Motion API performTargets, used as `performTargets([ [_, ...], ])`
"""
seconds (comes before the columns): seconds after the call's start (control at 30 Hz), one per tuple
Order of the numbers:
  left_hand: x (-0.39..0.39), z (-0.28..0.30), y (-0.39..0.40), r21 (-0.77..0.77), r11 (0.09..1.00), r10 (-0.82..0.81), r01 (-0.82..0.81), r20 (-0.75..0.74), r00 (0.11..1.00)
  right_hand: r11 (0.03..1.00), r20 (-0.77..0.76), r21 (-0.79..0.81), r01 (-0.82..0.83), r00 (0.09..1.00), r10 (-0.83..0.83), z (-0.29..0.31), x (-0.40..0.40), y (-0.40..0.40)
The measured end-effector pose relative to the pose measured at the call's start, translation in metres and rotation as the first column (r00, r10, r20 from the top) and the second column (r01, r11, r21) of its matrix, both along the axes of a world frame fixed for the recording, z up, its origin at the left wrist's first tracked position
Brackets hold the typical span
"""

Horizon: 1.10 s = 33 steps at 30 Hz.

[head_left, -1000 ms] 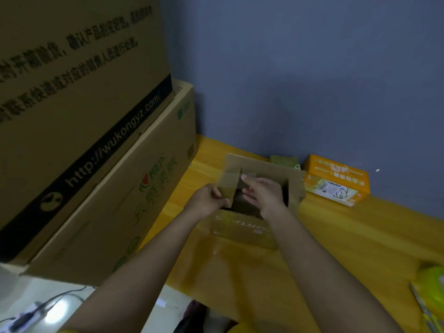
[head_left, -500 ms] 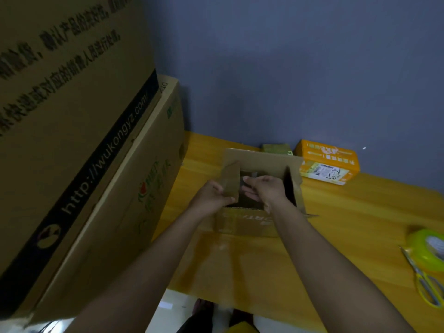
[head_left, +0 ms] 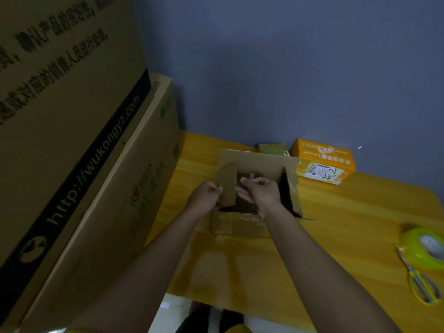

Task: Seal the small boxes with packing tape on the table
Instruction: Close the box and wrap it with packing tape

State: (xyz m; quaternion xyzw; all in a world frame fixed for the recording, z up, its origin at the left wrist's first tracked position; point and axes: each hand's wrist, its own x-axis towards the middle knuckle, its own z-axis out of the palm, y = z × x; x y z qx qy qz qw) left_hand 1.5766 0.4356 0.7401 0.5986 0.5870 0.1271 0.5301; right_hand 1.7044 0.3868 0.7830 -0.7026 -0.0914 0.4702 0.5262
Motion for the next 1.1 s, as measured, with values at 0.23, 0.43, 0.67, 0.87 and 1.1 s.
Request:
performTargets([
  [0.23, -0.001, 0.009, 0.009, 0.264, 0.898, -0.224, 0.351, -0.411, 0.884, 0.998, -0.038, -0.016, -0.058, 0.998, 0.058, -0.003, 0.008, -0.003],
  [0.43, 0.019, 0.036, 0.04, 0.248, 0.445, -0.627, 0.861, -0.6, 0.497, 0.98, -0.036, 0.007, -0.197, 0.98, 0.198, -0.001, 0.017, 0.0],
  [0.67, 0.045, 0.042, 0.053, 0.176, 0.273, -0.642, 0.946, -0.699, 0.315, 0.947, 0.019, -0.007, -0.32, 0.947, 0.32, 0.001, 0.04, -0.008],
  [0.87, 0.052, 0.032, 0.03, 0.316, 0.358, -0.663, 0.879, -0.577, 0.477, 0.861, 0.125, -0.154, -0.484, 0.855, 0.503, 0.005, 0.07, -0.021],
  [1.1, 0.057, 0.025, 0.015, 0.347, 0.43, -0.715, 0.833, -0.432, 0.55, 0.68, 0.205, -0.44, -0.586, 0.672, 0.711, 0.001, 0.077, -0.017],
])
